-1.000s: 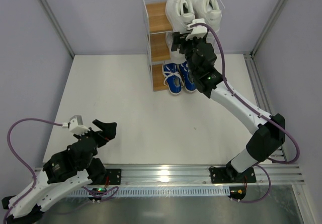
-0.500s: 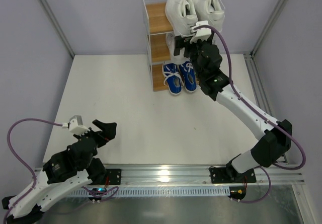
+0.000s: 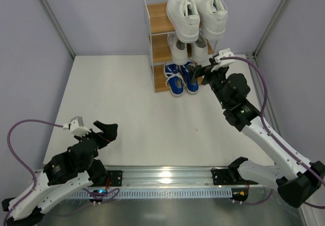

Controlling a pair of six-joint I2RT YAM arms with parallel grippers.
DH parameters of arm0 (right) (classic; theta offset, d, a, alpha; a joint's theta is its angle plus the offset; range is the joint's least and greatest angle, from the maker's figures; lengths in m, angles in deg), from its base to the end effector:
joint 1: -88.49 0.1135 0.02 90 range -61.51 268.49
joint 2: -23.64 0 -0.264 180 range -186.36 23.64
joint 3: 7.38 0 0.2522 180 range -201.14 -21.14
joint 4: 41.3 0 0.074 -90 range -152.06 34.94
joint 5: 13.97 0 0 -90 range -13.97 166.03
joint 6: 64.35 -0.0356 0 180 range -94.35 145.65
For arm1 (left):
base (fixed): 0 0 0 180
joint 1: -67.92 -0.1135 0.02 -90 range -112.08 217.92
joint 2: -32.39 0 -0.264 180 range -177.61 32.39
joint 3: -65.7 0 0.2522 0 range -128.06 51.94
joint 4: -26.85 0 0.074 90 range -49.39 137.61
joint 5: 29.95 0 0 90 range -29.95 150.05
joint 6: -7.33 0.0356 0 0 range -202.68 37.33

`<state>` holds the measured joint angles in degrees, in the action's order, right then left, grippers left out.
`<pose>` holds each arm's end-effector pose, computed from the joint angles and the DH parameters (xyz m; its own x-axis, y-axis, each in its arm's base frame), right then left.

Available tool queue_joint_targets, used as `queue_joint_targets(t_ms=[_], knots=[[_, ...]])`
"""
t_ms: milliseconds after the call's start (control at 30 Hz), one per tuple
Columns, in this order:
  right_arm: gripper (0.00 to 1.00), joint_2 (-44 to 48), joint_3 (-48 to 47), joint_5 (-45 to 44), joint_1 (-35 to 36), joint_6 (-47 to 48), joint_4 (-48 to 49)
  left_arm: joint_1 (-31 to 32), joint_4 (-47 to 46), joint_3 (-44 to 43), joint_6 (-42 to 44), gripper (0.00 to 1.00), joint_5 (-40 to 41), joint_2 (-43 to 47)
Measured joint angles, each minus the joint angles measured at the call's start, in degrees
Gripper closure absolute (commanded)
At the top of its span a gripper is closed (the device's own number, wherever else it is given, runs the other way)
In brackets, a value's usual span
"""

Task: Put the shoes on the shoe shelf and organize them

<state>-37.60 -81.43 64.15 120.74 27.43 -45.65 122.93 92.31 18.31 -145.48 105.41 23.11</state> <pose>0.2124 0.1254 0.4169 0.1352 0.0494 -0.9896 -0.3459 0.9383 -0.0005 0.0470 -0.0230 0.2662 -0.3101 -0.6470 -0.6966 -0.1369 0.7555 -0.6407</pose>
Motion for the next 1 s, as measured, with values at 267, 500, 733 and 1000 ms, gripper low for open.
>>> queue_joint_targets(t_ms=[267, 500, 733, 1000], knots=[[0.00, 17.16, 20.83, 10.56, 0.33, -6.43, -4.92, 0.00, -2.19, -0.11, 1.75, 0.00, -0.46, -0.87], [0.00, 34.62, 33.20, 10.56, 0.70, -13.42, -14.51, 0.00, -10.34, -0.33, 8.00, 0.00, -3.67, -7.76], [0.00, 41.31, 38.12, 11.69, 0.79, -21.62, -18.60, 0.00, -18.29, -5.95, 16.63, 0.00, -8.33, -17.94], [0.00, 35.43, 41.33, 17.38, 0.79, -26.03, -19.10, 0.00, -21.79, -17.31, 23.89, 0.00, -17.33, -30.88]])
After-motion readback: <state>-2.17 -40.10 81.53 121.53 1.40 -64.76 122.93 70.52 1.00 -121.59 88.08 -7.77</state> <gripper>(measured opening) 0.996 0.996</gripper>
